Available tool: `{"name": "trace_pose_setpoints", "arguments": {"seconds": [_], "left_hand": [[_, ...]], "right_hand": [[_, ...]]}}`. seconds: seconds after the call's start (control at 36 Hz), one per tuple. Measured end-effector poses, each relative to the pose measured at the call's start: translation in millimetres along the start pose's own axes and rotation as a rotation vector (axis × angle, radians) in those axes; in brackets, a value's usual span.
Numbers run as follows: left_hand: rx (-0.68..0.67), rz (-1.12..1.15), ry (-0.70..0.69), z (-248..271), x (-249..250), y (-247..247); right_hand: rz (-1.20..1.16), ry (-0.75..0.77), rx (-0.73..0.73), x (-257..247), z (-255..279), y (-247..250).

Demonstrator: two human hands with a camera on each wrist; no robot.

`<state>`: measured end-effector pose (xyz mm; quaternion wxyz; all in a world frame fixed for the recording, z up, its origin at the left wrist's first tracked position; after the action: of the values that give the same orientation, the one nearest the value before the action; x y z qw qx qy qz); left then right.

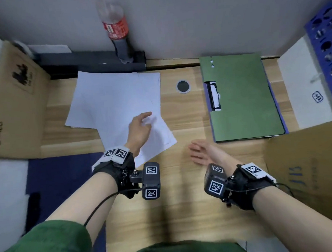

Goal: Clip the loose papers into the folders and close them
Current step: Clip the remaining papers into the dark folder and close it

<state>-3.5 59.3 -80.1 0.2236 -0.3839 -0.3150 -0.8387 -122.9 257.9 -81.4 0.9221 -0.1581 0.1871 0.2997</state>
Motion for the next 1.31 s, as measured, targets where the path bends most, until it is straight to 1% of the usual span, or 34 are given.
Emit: {"name": "trace_pose_setpoints", "arguments": {"seconds": [0.08,0.11,0.17,0.22,0.31,0.44,0.5,0.58,0.69,0.75,0.83,0.94,1.0,1.06,1.17,1.25,1.31], "left_hand": [[0.159,-0.1,-0.026,6.1,-26.6,40.8],[0.198,-0.119,-0.01,7.8,-37.1,53.9],[0.215,-0.1,0.091,14.5,-58.4,78.3],[0.17,-0.098,0.175,20.1,-76.1,92.8],[0.084,-0.062,0.173,31.8,-82.6,100.5],[-0.003,0.234,0.209,45.2,-78.1,95.1],[-0.015,0.318,0.233,49.9,-79.0,90.6],[-0.037,0.42,0.231,53.9,-82.5,82.4],[-0.118,0.44,0.242,54.7,-86.5,72.4],[-0.134,0.388,0.219,51.8,-87.8,71.0],[-0.085,0.235,0.179,40.4,-85.9,76.7],[-0.044,-0.092,0.102,16.0,-86.7,81.3],[-0.033,-0.221,0.045,10.7,-78.6,79.7],[-0.047,-0.286,0.004,5.9,-70.1,76.9],[-0.11,-0.359,0.003,-7.0,-62.2,69.8],[-0.163,-0.516,0.008,-12.0,-56.9,63.9],[-0.181,-0.608,-0.018,-9.2,-56.1,58.4]], "right_hand": [[0.076,0.054,0.037,0.3,-6.1,-21.1],[0.091,0.078,0.049,0.9,-8.7,-29.3],[0.14,0.107,0.055,1.6,-11.1,-49.3],[0.193,0.12,0.057,2.4,-12.9,-65.8],[0.263,0.129,0.079,1.8,-12.6,-85.0],[0.353,0.135,0.099,5.3,-10.4,-106.8],[0.378,0.121,0.105,9.7,-7.8,-109.9],[0.405,0.093,0.122,17.8,-2.0,-107.0],[0.385,0.088,0.162,26.9,4.8,-94.0],[0.377,0.094,0.186,29.8,7.1,-84.4],[0.337,0.112,0.236,30.6,11.4,-65.7],[0.265,0.114,0.308,25.3,24.1,-46.4],[0.271,0.107,0.303,22.2,26.6,-36.0],[0.273,0.109,0.289,19.4,27.3,-25.2],[0.286,0.094,0.263,13.9,27.6,-9.1],[0.283,0.083,0.244,9.1,24.3,-0.1],[0.292,0.077,0.238,5.2,21.8,2.7]]}}
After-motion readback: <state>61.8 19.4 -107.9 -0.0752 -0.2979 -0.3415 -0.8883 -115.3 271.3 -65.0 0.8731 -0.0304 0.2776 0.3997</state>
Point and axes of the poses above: each hand's wrist, its own z-axis away from the middle knuckle, its own y-axis out of the back of the hand, x = y × z, the point moved 1 cm from there along -z, towards the middle knuckle, and after that the axes turned 1 degree about -x, right-handed, at the moved point
